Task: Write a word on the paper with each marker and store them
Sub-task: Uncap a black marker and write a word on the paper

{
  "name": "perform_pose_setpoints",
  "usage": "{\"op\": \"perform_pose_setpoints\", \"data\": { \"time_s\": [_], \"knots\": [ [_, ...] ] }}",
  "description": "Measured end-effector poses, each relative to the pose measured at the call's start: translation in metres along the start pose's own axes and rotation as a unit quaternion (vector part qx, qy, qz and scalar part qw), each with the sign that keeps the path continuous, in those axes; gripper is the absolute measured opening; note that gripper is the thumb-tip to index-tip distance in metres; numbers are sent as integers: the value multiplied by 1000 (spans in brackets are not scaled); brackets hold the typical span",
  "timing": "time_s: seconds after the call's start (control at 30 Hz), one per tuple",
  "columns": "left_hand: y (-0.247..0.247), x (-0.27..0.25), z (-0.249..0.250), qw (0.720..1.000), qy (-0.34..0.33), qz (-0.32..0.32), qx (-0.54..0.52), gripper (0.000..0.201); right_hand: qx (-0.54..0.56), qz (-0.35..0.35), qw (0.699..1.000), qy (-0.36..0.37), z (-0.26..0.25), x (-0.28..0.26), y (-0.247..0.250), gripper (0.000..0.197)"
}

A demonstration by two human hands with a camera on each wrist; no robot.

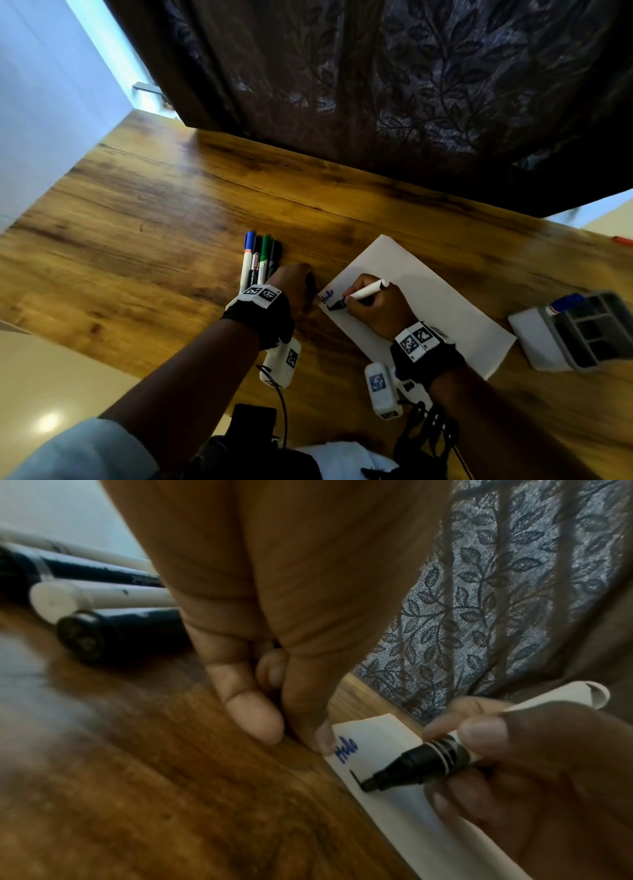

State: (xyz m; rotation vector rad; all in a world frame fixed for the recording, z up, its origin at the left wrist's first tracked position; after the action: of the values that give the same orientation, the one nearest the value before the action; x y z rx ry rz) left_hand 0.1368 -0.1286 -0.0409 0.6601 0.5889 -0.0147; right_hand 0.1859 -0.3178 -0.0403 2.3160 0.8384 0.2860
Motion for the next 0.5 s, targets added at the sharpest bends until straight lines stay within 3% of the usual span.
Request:
{"op": "perform_pose_setpoints", "data": {
  "time_s": [0.5],
  "knots": [
    [0,-2,2,1000,6,-2,4,32,-12,16,1000,-6,2,0,2,11]
  ]
}}
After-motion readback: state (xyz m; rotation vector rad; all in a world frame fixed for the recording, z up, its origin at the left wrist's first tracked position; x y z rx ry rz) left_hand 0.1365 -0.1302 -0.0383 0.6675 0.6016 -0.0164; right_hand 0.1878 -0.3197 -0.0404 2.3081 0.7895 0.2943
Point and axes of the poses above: each hand's wrist, its own x-axis towards the middle knuckle, its own y-axis out of the back of the hand, z = x × y, the point moved 5 cm from there along x, towards the middle knuckle, and after that the axes turned 14 degrees about -x, right-handed, at the moved point
